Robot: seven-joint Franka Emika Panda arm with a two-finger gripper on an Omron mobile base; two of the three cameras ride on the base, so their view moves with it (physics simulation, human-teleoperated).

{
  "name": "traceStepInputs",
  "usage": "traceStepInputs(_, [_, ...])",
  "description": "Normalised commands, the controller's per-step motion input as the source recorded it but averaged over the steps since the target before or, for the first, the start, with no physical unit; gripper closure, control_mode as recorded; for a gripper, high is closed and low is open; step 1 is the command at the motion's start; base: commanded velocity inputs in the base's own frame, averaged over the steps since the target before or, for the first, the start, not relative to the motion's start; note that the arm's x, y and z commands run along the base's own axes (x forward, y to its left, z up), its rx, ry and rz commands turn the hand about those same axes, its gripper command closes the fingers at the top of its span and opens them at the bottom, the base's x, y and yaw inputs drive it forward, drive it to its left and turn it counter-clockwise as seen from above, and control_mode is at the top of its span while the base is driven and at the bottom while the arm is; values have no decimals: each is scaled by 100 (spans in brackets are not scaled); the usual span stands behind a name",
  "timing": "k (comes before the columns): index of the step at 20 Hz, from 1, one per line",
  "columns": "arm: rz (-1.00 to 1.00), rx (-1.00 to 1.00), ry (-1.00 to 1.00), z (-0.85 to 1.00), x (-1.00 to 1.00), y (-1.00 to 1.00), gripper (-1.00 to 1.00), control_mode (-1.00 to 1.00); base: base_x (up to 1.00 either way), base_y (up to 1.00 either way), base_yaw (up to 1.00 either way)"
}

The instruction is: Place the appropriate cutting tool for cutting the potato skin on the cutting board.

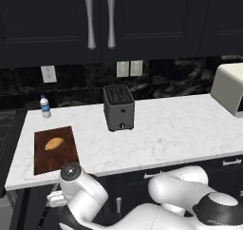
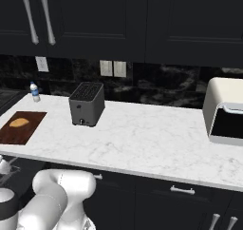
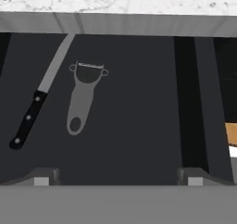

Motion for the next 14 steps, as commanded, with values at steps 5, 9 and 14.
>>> traceStepInputs(5, [-5, 2, -2, 0, 46, 1, -100, -100, 0, 0, 0])
traceStepInputs(9, [-11, 3, 0, -1, 63, 13, -100, -100, 0, 0, 0])
traceStepInputs(14, [-5, 3, 0, 0, 9, 15, -100, -100, 0, 0, 0])
